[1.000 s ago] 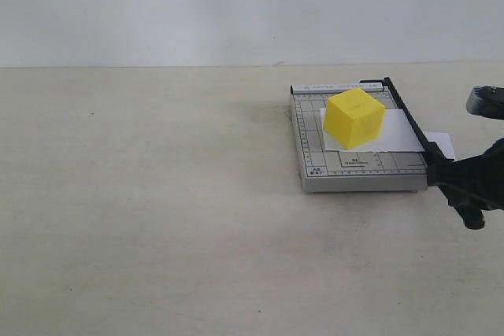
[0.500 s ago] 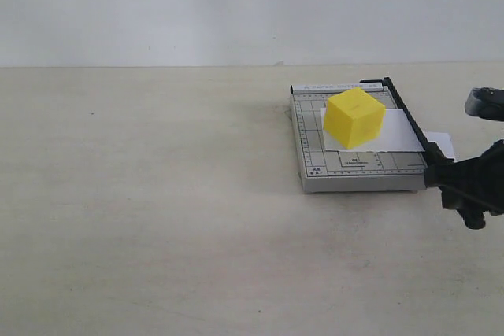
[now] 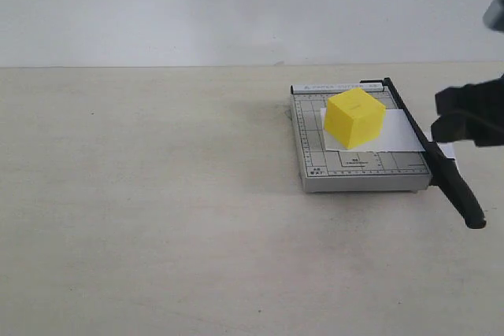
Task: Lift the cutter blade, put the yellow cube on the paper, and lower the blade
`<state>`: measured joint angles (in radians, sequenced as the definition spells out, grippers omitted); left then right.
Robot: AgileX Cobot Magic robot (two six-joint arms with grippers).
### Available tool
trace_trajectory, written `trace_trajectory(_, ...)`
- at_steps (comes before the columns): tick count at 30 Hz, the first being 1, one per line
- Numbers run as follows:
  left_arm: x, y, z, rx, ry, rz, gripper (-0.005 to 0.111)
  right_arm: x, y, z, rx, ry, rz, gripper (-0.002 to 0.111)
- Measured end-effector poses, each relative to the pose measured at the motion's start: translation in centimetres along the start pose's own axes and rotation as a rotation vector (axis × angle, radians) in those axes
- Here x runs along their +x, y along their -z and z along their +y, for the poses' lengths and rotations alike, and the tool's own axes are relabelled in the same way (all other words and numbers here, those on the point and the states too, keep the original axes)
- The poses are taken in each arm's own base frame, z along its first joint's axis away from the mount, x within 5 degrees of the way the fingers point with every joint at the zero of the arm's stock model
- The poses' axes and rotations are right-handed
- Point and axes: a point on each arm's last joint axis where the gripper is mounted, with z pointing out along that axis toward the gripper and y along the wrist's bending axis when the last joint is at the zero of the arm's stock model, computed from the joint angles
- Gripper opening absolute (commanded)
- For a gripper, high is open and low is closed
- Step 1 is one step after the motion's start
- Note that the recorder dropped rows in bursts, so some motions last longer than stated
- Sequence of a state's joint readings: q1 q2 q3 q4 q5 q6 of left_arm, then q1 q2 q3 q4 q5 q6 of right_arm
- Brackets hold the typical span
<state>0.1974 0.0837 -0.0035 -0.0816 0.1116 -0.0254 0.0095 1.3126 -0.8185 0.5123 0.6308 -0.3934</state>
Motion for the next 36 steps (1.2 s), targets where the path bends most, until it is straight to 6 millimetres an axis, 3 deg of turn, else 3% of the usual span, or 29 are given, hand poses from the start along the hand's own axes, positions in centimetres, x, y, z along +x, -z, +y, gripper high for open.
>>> trace_trajectory(1,0.0,0.0,0.0,0.000,0.000,0.000,0.004,-0.2,1.0,0.3,-0.003,0.004,-0.019,0.037)
trace_trajectory(3,0.0,0.0,0.0,0.000,0.000,0.000,0.004,0.0,5.1,1.4,0.016,0.003,-0.113,0.002)
trace_trajectory(6,0.0,0.0,0.0,0.000,0.000,0.000,0.004,1.3,10.2,2.3,0.064,0.097,-0.430,0.000)
trace_trajectory(9,0.0,0.0,0.0,0.000,0.000,0.000,0.004,7.0,15.5,2.7,0.160,0.216,-0.917,0.000)
trace_trajectory(10,0.0,0.0,0.0,0.000,0.000,0.000,0.004,8.7,16.0,2.5,0.190,0.224,-1.009,0.000)
trace_trajectory(11,0.0,0.0,0.0,0.000,0.000,0.000,0.004,10.9,15.5,2.1,0.209,0.232,-1.057,0.000)
trace_trajectory(13,0.0,0.0,0.0,0.000,0.000,0.000,0.004,12.9,13.8,1.5,0.215,0.239,-1.038,0.000)
trace_trajectory(18,0.0,0.0,0.0,0.000,0.000,-0.002,0.004,16.1,9.0,0.4,0.184,0.234,-0.846,0.000)
trace_trajectory(27,-0.1,0.0,0.0,0.000,0.000,-0.006,0.004,19.3,4.8,-0.6,0.154,0.213,-0.642,0.000)
trace_trajectory(36,-0.1,0.0,0.0,0.000,0.000,-0.007,0.004,19.6,4.7,-1.1,0.200,0.213,-0.617,0.000)
